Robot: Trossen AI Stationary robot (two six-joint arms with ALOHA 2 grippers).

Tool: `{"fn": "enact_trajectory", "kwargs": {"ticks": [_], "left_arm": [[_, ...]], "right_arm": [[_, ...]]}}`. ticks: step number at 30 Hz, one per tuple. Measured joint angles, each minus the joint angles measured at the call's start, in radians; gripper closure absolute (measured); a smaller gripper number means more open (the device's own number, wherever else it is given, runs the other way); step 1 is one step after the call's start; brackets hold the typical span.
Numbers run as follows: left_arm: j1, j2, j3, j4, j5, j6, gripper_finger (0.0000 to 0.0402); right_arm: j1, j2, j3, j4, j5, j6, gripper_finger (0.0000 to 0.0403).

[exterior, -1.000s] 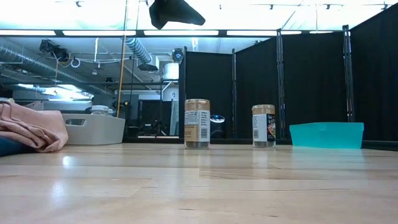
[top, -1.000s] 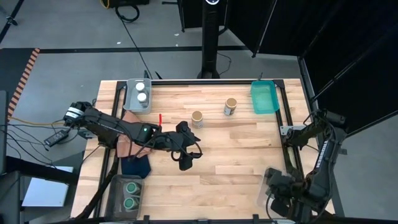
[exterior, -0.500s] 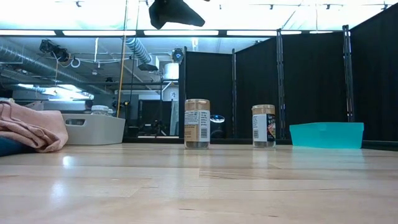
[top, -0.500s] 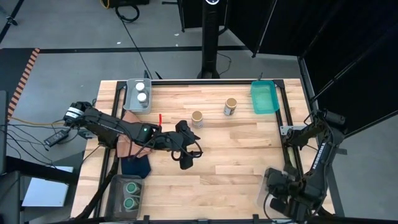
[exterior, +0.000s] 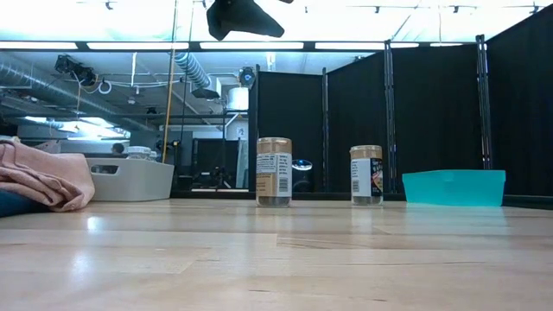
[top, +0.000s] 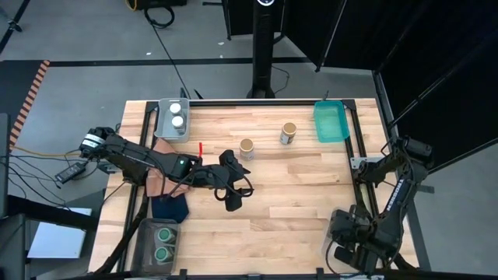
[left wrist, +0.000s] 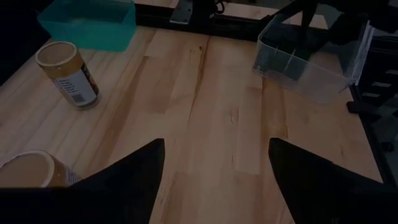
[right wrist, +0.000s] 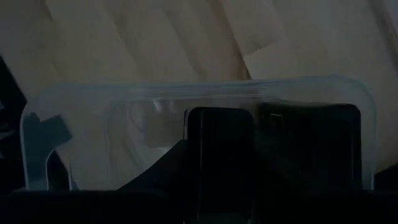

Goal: Sort spices by type
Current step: Put the black spice can into the transparent bin, then put the right golden spice bottle into the blue transparent bin

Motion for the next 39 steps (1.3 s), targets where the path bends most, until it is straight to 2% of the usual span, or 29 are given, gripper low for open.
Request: {"fn": "enact_trajectory", "kwargs": {"ticks": [11,19,30,39], "left_arm": [[0.005,0.0,0.0,0.0,-0.004,0.005,0.0108],[0.014,0.0,0.0,0.0,-0.008,0.006,0.0108],[0.016,0.0,0.0,0.0,-0.008,0.006,0.0108],[0.019,0.0,0.0,0.0,-0.008,0.005,0.0108]], "right_arm": [[-0.007,0.001,-0.021,0.01,-0.004,-0.02,0.025],[-0.008,0.001,-0.02,0.066,-0.012,-0.103,0.0212],[-0.008,0.001,-0.004,0.063,-0.014,-0.122,0.0168],[-0.008,0.001,0.082,-0.094,-0.014,-0.15,0.0142]]}}
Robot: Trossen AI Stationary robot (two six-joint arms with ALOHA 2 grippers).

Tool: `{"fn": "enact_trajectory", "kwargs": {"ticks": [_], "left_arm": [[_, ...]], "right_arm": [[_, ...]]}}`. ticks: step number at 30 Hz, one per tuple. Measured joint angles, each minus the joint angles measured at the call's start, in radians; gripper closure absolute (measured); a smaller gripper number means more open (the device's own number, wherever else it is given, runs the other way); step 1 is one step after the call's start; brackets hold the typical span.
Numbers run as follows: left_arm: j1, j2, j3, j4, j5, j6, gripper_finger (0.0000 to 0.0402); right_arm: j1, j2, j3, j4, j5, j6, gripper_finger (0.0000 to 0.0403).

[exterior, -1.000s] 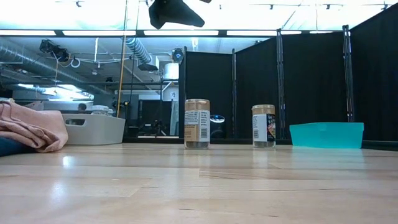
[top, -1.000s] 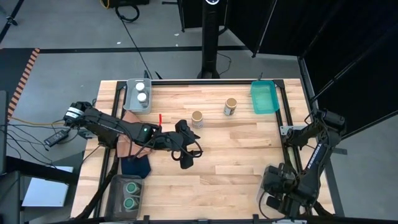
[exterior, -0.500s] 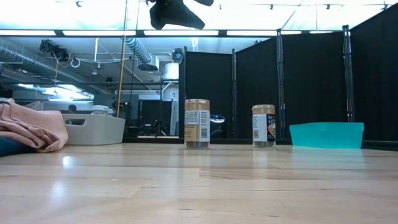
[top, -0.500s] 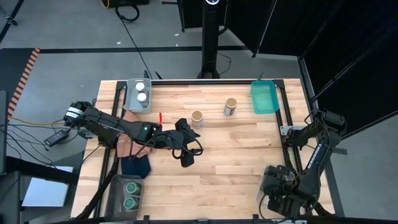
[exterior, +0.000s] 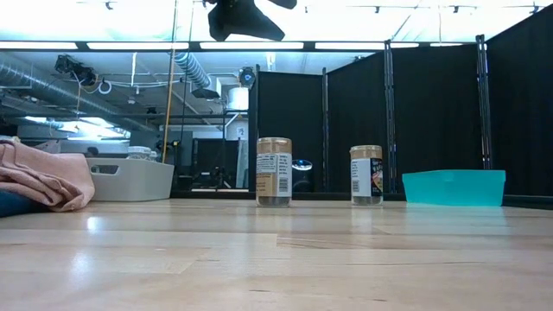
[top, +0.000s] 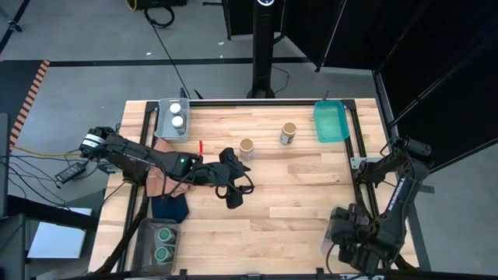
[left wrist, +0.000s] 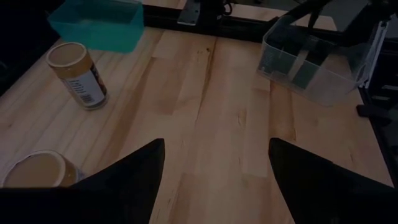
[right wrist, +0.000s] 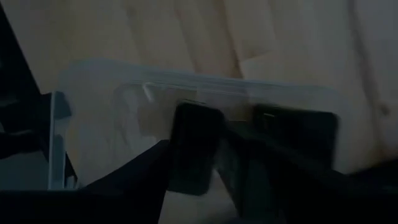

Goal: Sort spices by type
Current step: Put the right golden spice bottle into the blue transparent bin

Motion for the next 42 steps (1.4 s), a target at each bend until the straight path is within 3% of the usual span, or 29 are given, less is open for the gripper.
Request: {"fn": "enact_trajectory", "kwargs": {"ticks": [6,11,14,22,27,30,36,42], "left_arm": [[0.001,0.0,0.0,0.0,-0.002,-0.013,0.0108],[0.028,0.0,0.0,-0.039,-0.099,-0.152,0.0108],[0.061,0.0,0.0,-0.097,-0.114,-0.224,0.0108],[0.149,0.0,0.0,-0.134,-0.002,-0.263,0.0108],[0.177,0.0,0.0,-0.169,0.069,-0.234,0.0108],[0.193,0.0,0.006,-0.215,0.117,-0.207,0.0108],[0.226,0.0,0.037,-0.309,0.191,-0.153,0.0108],[0.275,0.0,0.059,-0.347,0.212,-0.101,0.0108]], "right_arm": [[-0.021,0.0,0.078,-0.162,0.017,0.0,0.0129],[-0.086,0.0,0.145,-0.328,0.141,0.0,0.0122],[-0.152,-0.018,0.153,-0.331,0.237,-0.03,0.0119],[-0.467,-0.081,0.151,-0.339,0.41,-0.151,0.012],[-0.721,-0.123,0.151,-0.317,0.517,-0.321,0.0112],[-0.891,-0.142,0.15,-0.253,0.491,-0.501,0.0101],[-1.218,-0.136,0.149,-0.028,0.245,-0.856,0.0068],[-1.418,-0.107,0.143,0.175,0.152,-1.048,0.0053]]}}
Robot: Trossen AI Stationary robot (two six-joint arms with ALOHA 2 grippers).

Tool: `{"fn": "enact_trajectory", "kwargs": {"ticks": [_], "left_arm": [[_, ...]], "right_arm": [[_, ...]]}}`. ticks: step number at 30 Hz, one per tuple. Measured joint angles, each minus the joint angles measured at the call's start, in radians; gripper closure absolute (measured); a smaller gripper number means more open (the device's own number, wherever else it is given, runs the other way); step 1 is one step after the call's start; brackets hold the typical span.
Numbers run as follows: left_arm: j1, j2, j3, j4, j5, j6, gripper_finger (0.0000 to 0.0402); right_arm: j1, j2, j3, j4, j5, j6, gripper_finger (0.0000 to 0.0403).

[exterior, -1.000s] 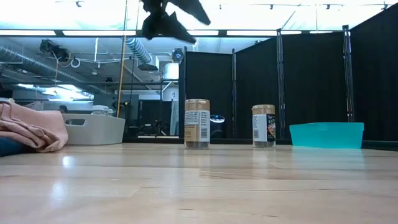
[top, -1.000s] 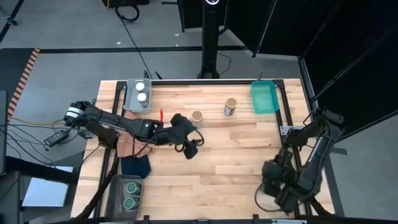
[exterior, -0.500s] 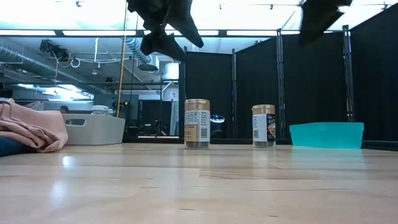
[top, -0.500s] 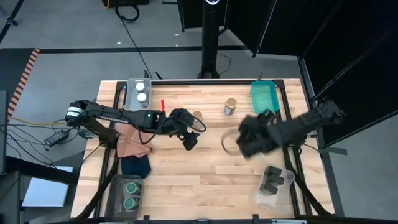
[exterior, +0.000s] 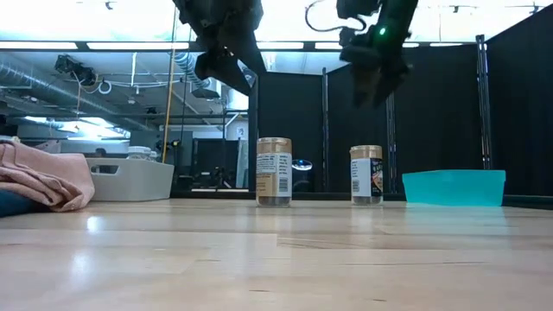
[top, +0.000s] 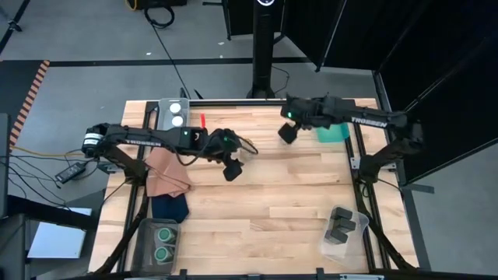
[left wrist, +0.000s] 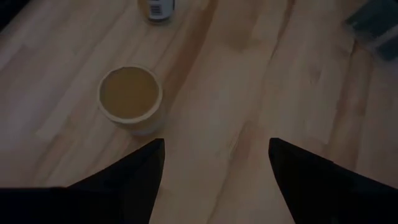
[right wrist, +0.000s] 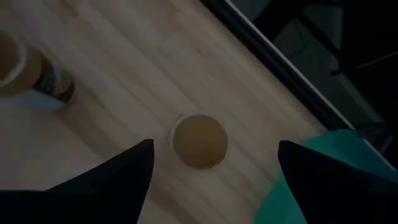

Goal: Sort spices by type
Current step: Put the right golden spice bottle into the blue transparent bin

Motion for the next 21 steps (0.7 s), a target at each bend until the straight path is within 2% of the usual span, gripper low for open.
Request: {"fn": "enact_trajectory", "kwargs": {"ticks": [6,15,21], "left_arm": [[0.07,-0.004,0.001,-0.012,0.099,0.006,0.0108],[0.161,-0.007,0.001,-0.019,0.137,0.044,0.0108],[0.199,-0.007,0.001,-0.019,0.171,0.05,0.0108]], "right_arm": [[-0.108,0.052,-0.037,0.098,-0.123,-0.087,0.0052],[-0.152,0.158,-0.037,0.162,-0.125,-0.188,0.005],[-0.173,0.215,-0.036,0.166,-0.144,-0.204,0.0032]]}}
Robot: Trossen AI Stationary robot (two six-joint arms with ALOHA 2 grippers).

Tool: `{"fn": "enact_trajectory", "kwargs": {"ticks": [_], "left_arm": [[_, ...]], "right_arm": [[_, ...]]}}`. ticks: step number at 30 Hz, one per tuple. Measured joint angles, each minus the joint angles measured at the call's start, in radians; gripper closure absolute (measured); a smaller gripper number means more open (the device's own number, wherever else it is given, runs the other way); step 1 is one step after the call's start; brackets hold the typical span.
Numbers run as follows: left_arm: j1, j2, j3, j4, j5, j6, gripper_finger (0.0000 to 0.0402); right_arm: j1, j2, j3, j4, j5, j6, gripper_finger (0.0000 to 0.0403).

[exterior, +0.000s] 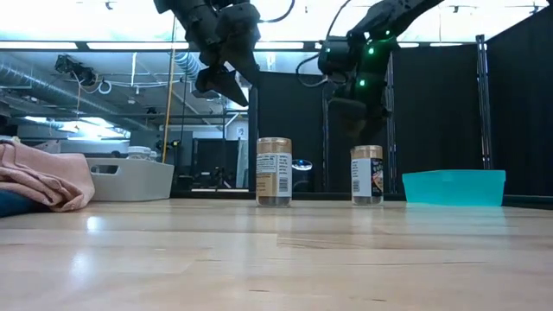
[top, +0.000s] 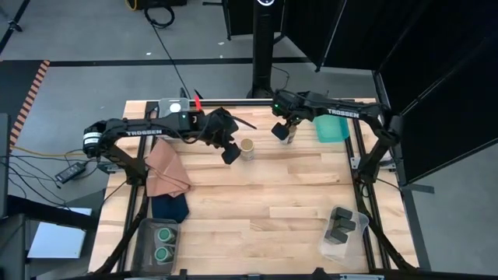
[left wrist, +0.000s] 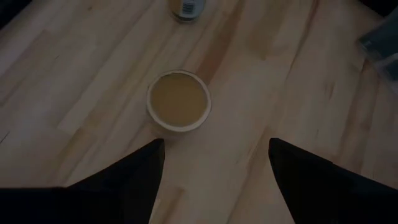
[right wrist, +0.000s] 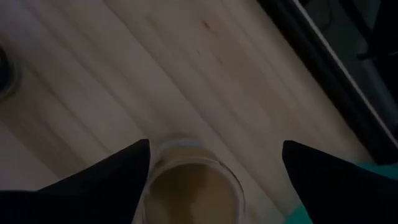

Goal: Sort spices by type
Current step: Put the right golden spice bottle into the blue transparent bin

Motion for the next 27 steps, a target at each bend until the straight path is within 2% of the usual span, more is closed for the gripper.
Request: {"fn": "enact_trajectory", "kwargs": {"ticks": [10,15,20,24,27], "left_arm": [[0.03,0.0,0.0,0.0,0.004,0.005,0.0108],[0.036,0.0,0.0,0.0,0.004,0.005,0.0108],[0.036,0.0,0.0,0.003,0.003,0.005,0.0108],[0.036,0.0,0.0,0.003,-0.01,0.008,0.0108],[0.036,0.0,0.0,0.003,-0.025,0.029,0.0108]], "right_arm": [[-0.011,0.039,0.001,-0.039,-0.082,0.002,0.0027],[-0.011,0.038,0.001,-0.126,-0.087,-0.007,0.0028],[-0.011,0.041,0.001,-0.131,-0.09,-0.027,0.0029],[-0.012,0.041,0.001,-0.133,-0.089,-0.004,0.0045],[-0.012,0.041,0.001,-0.134,-0.09,-0.006,0.0074]]}}
